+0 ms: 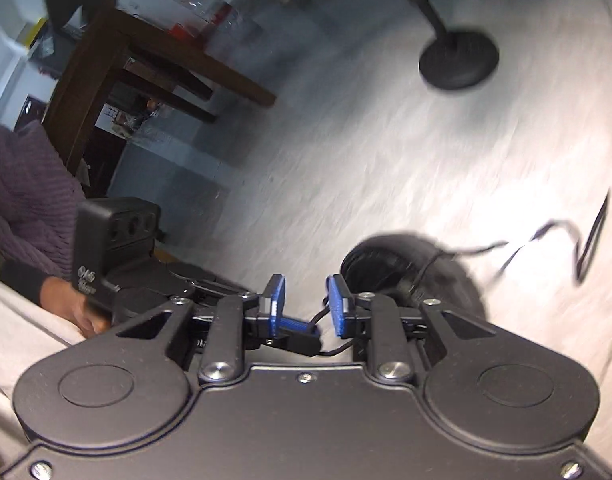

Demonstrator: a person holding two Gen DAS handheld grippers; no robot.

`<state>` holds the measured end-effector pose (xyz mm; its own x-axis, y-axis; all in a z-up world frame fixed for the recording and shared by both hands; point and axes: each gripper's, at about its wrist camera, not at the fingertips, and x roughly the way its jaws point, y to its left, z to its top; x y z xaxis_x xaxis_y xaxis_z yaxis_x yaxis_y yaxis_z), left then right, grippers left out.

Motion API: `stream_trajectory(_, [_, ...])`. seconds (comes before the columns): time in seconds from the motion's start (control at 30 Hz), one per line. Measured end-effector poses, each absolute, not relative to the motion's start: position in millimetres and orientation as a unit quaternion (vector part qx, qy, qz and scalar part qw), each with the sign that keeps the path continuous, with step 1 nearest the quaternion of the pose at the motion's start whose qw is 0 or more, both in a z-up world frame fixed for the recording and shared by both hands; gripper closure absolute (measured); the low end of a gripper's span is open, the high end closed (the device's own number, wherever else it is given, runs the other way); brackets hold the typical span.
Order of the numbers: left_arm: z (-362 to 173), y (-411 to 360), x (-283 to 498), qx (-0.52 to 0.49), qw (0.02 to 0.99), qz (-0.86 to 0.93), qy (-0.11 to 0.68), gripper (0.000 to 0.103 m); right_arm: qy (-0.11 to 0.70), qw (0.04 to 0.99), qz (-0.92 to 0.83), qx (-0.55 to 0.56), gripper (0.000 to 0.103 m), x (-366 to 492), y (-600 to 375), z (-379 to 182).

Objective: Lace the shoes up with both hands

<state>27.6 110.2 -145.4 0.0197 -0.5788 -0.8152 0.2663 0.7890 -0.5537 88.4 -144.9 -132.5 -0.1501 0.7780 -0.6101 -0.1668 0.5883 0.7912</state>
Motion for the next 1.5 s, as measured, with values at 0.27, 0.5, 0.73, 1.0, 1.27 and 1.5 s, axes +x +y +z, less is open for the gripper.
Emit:
stream_trajectory(0.27, [-119, 91, 7, -0.021, 0.736, -0.361, 0.573, 0.095, 0.718, 0.529, 0.336, 0.301, 0.041, 82, -136, -169])
stream_trajectory(0.5, [-115, 77, -3, 0.019, 0.736, -0.397, 0.548, 0.095, 0.743, 0.488, 0.321, 0.326, 0.049, 73, -129, -192])
stream_trajectory(0.73, [-119, 74, -2, 0.018, 0.724, -0.401, 0.561, 0.095, 0.709, 0.576, 0.371, 0.167, 0.054, 71, -101, -161])
stream_trajectory(1.0, [-119, 75, -7, 0.023, 0.719, -0.403, 0.566, 0.095, 0.712, 0.575, 0.388, 0.107, 0.054, 67, -76, -161])
stream_trajectory(1.27, [-118, 94, 0, -0.02, 0.723, -0.385, 0.573, 0.093, 0.711, 0.591, 0.377, 0.057, 0.1, 65, -68, -171])
stream_trajectory(1.5, [-125, 160, 29, -0.212, 0.698, -0.295, 0.617, 0.052, 0.697, 0.6, 0.39, 0.044, 0.1, 61, -69, -163])
